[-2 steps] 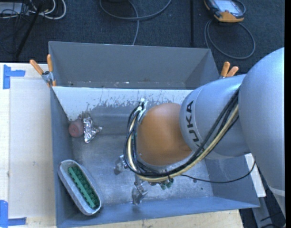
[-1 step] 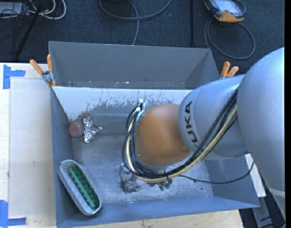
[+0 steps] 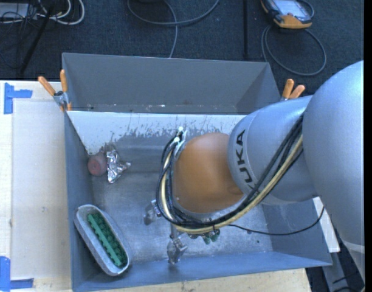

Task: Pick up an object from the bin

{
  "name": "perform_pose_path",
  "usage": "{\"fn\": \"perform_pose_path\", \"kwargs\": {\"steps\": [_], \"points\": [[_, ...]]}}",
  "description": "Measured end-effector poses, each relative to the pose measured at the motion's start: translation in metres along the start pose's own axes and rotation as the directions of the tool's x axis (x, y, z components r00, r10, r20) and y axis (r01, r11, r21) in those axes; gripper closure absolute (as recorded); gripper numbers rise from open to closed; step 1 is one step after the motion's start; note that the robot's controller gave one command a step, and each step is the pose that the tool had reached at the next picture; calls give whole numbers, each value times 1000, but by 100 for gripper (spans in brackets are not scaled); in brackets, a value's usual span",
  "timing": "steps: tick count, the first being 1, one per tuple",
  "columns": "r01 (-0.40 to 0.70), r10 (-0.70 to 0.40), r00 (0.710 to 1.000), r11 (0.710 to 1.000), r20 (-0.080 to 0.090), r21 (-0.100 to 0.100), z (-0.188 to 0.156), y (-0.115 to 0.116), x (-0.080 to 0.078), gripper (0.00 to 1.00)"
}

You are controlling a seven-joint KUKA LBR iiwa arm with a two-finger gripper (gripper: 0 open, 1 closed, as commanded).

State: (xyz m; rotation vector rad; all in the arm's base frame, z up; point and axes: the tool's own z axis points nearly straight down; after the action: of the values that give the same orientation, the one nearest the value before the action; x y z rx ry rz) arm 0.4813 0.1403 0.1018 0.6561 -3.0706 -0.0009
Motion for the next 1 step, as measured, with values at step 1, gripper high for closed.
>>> {"fn": "perform_pose_path", "kwargs": {"steps": [1], "points": [[89,-89,996,996,3,5,0,-108,-15,0]]}}
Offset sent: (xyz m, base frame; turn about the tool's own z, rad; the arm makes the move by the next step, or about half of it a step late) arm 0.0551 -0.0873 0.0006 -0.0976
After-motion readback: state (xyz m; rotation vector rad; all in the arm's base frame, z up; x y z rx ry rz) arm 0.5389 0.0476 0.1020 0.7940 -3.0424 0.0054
